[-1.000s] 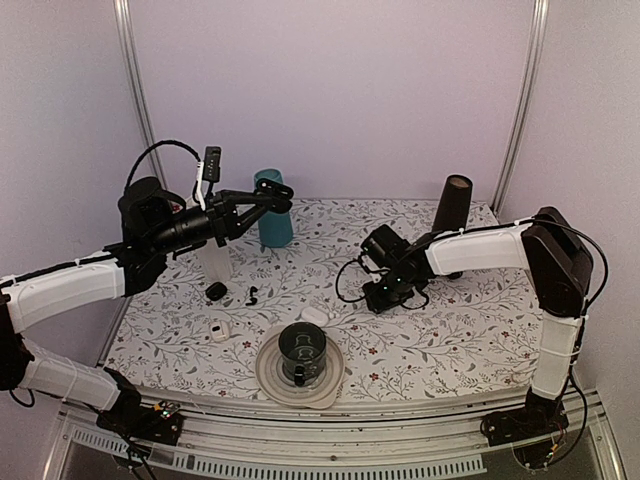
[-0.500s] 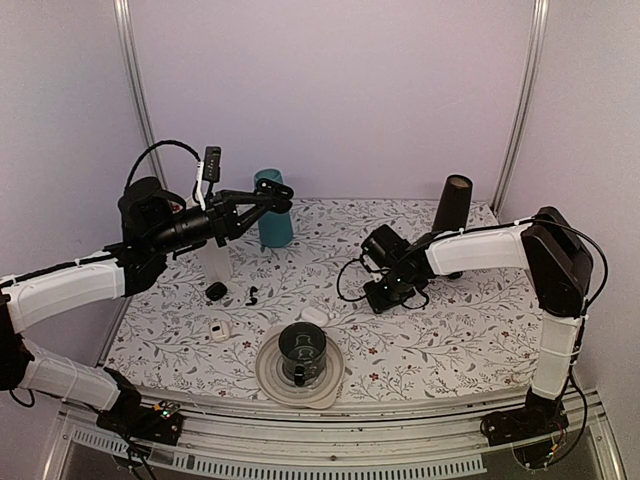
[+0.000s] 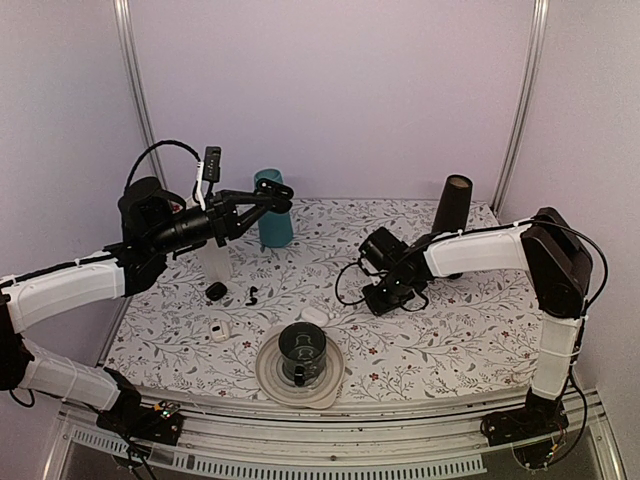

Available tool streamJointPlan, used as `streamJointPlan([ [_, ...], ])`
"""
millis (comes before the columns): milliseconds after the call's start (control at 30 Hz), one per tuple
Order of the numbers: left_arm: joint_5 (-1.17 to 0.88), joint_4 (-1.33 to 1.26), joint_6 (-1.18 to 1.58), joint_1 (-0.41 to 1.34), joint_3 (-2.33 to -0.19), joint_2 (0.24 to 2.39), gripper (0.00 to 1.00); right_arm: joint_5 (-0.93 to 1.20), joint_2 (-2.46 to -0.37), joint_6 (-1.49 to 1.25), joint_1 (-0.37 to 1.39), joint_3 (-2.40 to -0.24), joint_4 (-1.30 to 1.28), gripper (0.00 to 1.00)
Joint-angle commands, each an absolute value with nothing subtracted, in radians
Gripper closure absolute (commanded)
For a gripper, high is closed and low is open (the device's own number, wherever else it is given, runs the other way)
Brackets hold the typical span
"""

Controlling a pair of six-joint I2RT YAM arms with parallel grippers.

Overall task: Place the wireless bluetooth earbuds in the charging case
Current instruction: Adjust the right earbud at the center of the board.

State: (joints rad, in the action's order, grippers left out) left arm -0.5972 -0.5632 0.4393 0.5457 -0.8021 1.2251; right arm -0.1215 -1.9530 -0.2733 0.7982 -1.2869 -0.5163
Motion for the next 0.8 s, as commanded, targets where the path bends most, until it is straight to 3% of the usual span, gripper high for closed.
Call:
streamJointPlan([
  [0, -0.606, -0.583, 0.442, 0.534, -0.801, 1.227, 1.0, -0.119, -1.924, -0.285, 0.805, -1.309, -0.527, 0.77],
  [767, -0.606, -0.58, 0.442, 0.534, -0.798, 1.222, 1.0, -0.083, -1.936, -0.285, 0.812, -1.295, -0.506, 0.76],
])
